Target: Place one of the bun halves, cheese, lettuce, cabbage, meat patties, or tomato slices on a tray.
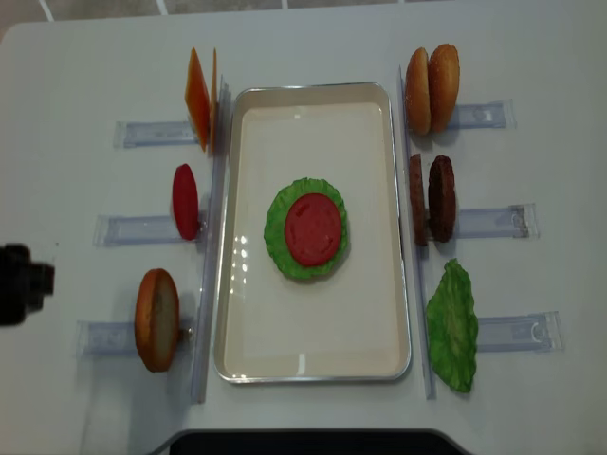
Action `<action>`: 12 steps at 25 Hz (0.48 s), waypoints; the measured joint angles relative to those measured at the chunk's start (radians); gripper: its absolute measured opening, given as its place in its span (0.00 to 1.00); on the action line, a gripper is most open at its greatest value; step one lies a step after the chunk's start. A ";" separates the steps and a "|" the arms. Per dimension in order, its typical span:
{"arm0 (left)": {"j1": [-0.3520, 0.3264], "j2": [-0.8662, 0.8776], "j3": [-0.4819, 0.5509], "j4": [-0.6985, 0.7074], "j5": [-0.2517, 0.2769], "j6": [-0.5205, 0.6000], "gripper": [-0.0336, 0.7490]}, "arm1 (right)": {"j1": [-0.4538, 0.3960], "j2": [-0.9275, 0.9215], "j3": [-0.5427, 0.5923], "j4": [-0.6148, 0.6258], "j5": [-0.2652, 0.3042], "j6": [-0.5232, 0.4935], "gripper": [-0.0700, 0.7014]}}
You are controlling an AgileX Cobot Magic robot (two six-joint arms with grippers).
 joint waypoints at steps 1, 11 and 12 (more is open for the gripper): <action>0.000 -0.070 0.041 -0.007 0.000 0.004 0.55 | 0.000 0.000 0.000 0.000 0.000 0.000 0.50; 0.000 -0.534 0.195 -0.062 -0.008 0.059 0.55 | 0.000 0.000 0.000 0.000 0.000 0.000 0.49; 0.000 -0.553 0.196 -0.075 -0.008 0.075 0.55 | 0.000 0.000 0.000 0.000 0.000 0.000 0.49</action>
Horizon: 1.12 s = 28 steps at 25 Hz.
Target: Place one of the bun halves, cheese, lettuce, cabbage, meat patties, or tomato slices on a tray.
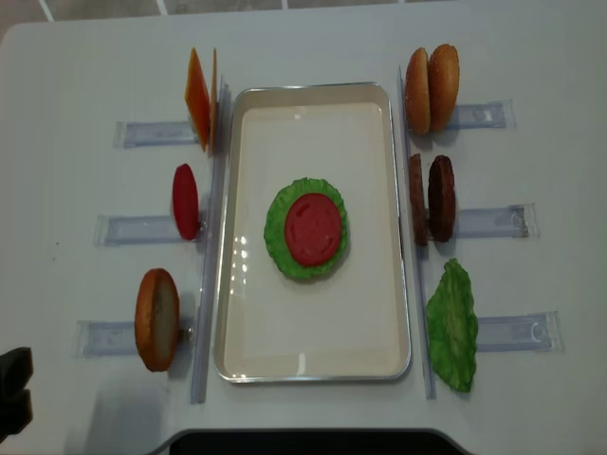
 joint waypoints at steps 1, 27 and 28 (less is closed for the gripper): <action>0.000 -0.023 0.000 -0.016 0.000 0.026 0.55 | 0.000 0.000 0.000 0.000 0.000 0.000 0.49; 0.000 -0.327 0.001 -0.105 0.012 0.117 0.53 | 0.000 0.000 0.000 0.000 0.000 0.000 0.49; 0.000 -0.327 0.001 -0.106 0.012 0.117 0.52 | 0.000 0.000 0.000 0.000 0.000 0.000 0.49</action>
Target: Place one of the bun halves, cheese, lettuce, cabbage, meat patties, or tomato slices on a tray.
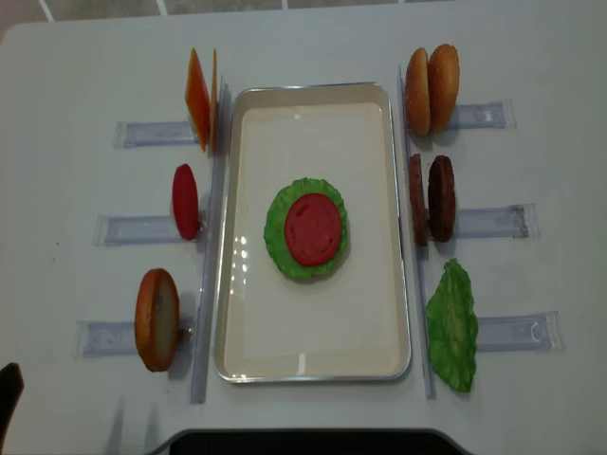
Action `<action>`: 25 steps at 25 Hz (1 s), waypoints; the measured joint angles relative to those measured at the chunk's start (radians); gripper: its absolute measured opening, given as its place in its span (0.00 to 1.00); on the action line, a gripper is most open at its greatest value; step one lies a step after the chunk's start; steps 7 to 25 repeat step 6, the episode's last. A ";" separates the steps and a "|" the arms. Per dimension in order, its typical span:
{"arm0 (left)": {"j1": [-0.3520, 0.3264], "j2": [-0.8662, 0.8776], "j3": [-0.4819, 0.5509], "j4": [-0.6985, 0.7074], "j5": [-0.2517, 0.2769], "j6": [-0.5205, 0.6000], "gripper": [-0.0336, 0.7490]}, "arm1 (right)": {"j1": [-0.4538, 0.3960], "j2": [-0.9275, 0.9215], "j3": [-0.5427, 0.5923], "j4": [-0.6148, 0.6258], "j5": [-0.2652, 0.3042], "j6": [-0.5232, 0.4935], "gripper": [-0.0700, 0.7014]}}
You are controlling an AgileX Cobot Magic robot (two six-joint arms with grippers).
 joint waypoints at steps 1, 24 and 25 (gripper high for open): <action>0.000 0.000 0.000 0.000 0.000 0.000 0.51 | 0.000 0.000 0.000 0.000 0.000 0.000 0.49; 0.000 0.000 0.000 -0.001 0.000 0.000 0.47 | 0.000 0.000 0.000 0.000 0.000 0.000 0.49; 0.000 0.000 0.000 -0.001 0.000 0.000 0.47 | 0.000 0.000 0.000 0.000 0.000 0.000 0.49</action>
